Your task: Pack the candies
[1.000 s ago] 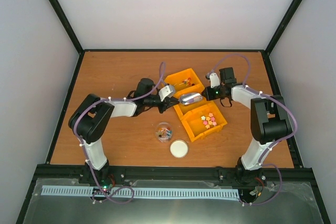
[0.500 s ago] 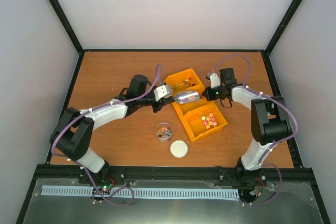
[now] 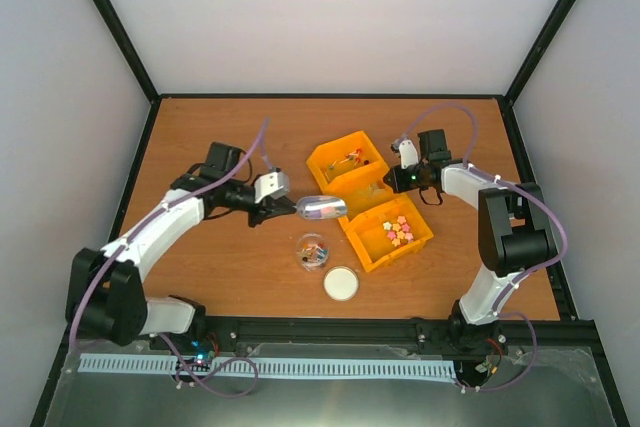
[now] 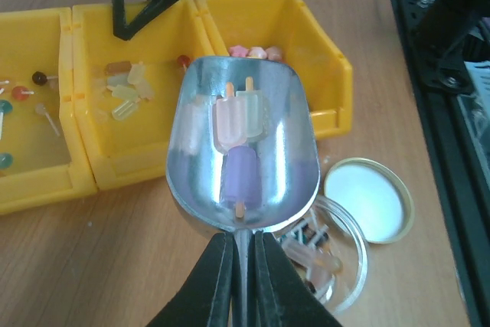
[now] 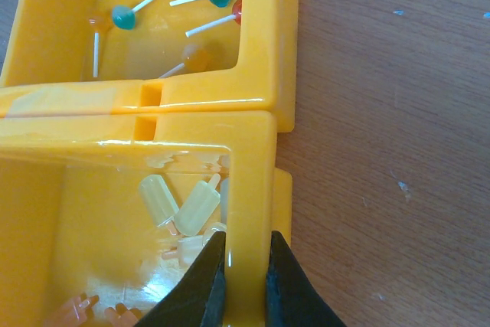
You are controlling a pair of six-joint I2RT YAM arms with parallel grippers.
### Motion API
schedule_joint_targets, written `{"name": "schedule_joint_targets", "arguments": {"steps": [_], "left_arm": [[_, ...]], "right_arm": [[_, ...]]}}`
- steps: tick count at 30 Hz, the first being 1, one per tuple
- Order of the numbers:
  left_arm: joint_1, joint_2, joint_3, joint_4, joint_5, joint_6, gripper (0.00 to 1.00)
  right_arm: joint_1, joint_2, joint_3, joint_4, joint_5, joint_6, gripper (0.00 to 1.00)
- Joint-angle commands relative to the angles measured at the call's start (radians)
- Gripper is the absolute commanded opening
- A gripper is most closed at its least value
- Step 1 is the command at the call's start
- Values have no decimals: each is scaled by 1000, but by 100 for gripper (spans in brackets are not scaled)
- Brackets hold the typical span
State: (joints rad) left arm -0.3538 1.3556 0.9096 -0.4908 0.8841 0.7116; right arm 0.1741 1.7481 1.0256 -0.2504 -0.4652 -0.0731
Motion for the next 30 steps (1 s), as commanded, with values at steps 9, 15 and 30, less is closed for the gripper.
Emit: {"name": "schedule_joint_targets", "arguments": {"steps": [9, 15, 30], "left_arm": [[226, -255, -62, -565, 68, 430, 1], [228, -288, -62, -592, -44, 390, 1], [121, -271, 2, -598, -278, 354, 1]], "right_arm": [[-5, 9, 28, 38, -67, -11, 3], [-4, 6, 29, 37, -71, -9, 3], [-4, 9, 30, 49, -42, 32, 3]]}}
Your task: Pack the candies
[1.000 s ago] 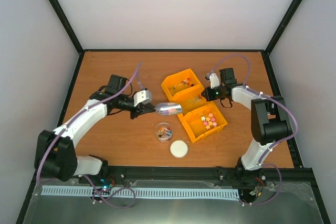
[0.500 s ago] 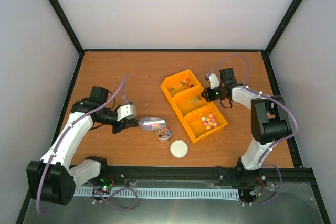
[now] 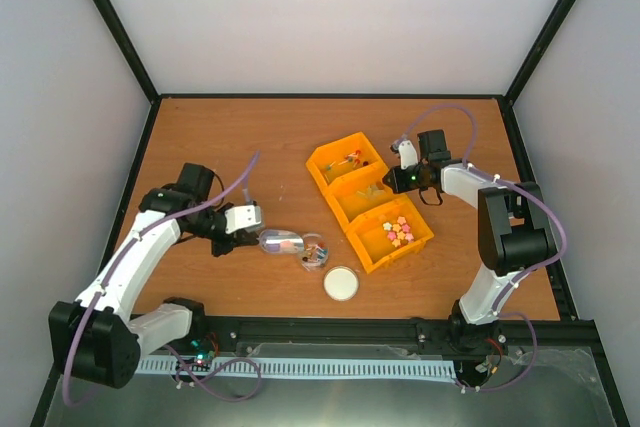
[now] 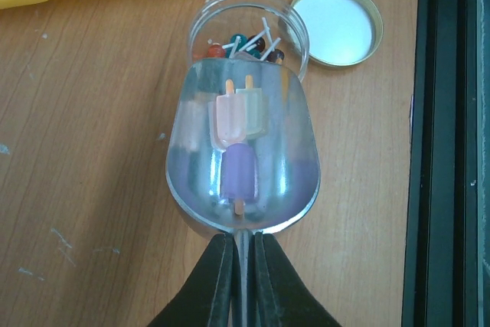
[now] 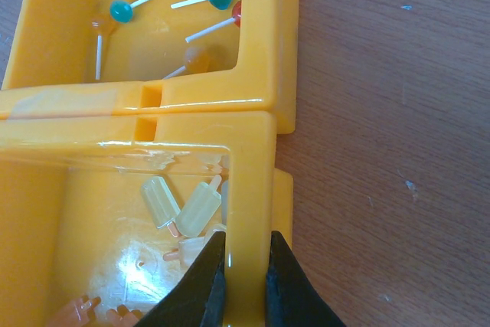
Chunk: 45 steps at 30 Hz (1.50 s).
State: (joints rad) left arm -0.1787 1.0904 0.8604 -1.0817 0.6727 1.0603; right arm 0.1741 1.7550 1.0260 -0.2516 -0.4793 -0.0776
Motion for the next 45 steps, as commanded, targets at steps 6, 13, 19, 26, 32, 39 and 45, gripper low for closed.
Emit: {"name": "schedule_joint_targets", "arguments": {"steps": [6, 13, 19, 26, 32, 39, 45], "left_arm": [[-94, 27, 111, -17, -131, -32, 1], [-122, 53, 165, -67, -153, -28, 1], [-142, 66, 184, -73, -173, -38, 1], [-205, 67, 195, -76, -237, -70, 1], [-212, 80, 216, -66, -261, -118, 1], [-212, 98, 270, -97, -270, -132, 1], [-213, 110, 325, -119, -254, -163, 1]], "right_arm": [[-4, 3, 29, 66, -5, 72, 3], [-4, 0, 26, 88, 37, 120, 3], [-2, 10, 27, 102, 67, 154, 3], [4, 24, 36, 123, 72, 195, 8], [21, 16, 22, 145, 123, 231, 15], [19, 13, 46, 101, 104, 233, 41], [-5, -49, 58, 19, 60, 145, 63]]}}
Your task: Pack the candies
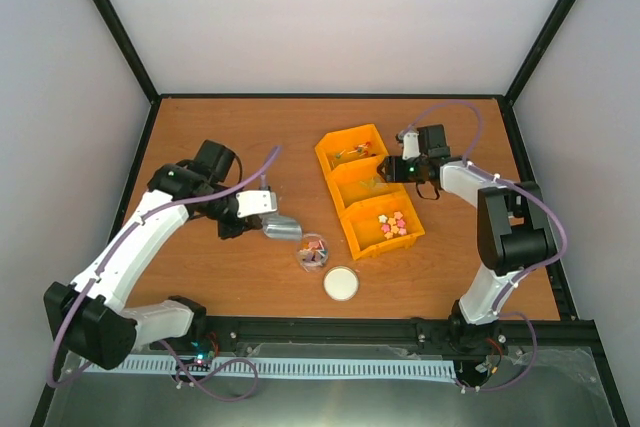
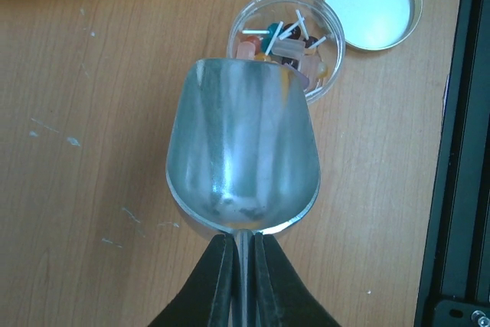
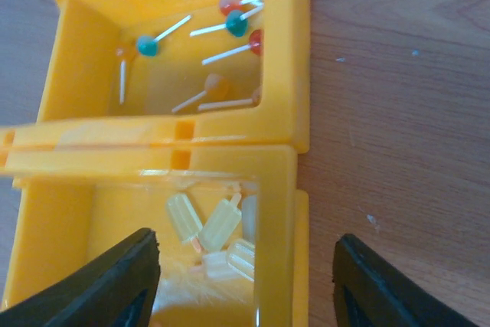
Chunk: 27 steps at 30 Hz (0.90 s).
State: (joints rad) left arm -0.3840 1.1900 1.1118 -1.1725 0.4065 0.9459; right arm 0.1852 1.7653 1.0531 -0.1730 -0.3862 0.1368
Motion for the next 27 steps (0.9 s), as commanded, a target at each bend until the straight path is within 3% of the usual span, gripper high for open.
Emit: {"name": "schedule_joint_targets", "arguments": {"steps": [1, 6, 15, 21, 27], "left_arm": [[-7, 17, 90, -25, 17, -67, 1], [-25, 98, 192, 7, -1, -243, 1], [-205, 265, 347, -11, -53, -378, 1], [-317, 360, 413, -6, -68, -454, 1], [-360, 399, 424, 37, -119, -530, 1]], "right_arm": [[-24, -73, 31, -84, -42, -93, 66], [-106, -132, 24, -244, -126, -214, 70], [-150, -215, -56, -517, -181, -456, 64], [-149, -189, -111, -477, -240, -409, 50], [-146, -151, -104, -416, -262, -331, 39]]}}
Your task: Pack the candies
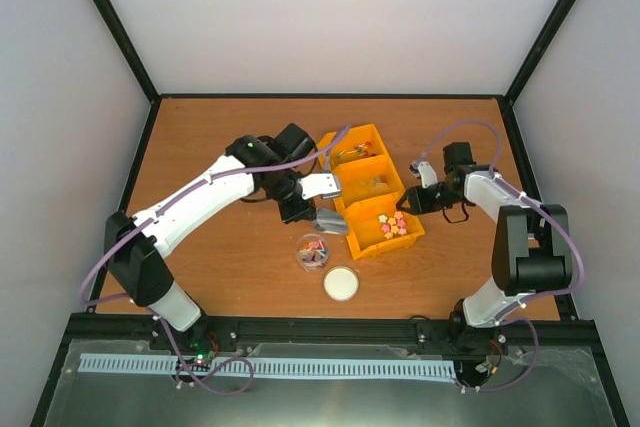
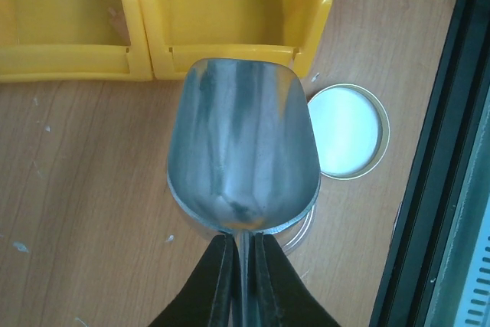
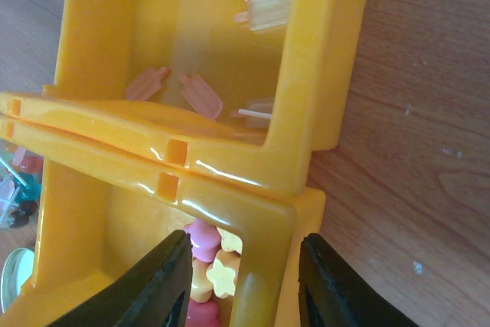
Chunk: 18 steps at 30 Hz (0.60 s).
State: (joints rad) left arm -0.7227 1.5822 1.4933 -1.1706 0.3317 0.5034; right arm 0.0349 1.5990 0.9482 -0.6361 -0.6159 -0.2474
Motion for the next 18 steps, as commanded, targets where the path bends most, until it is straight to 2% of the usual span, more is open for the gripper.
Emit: {"name": "schedule_joint_targets", "arguments": {"steps": [1, 11, 18], "left_arm": [[-22, 10, 43, 46, -52, -97, 1], [-96, 117, 118, 66, -187, -155, 1], [-111, 232, 211, 52, -205, -214, 1]], "right_arm": [[7, 16, 1, 64, -28, 69, 36], [63, 39, 3, 194, 51, 204, 15], [80, 9, -12, 252, 111, 244, 3]]}}
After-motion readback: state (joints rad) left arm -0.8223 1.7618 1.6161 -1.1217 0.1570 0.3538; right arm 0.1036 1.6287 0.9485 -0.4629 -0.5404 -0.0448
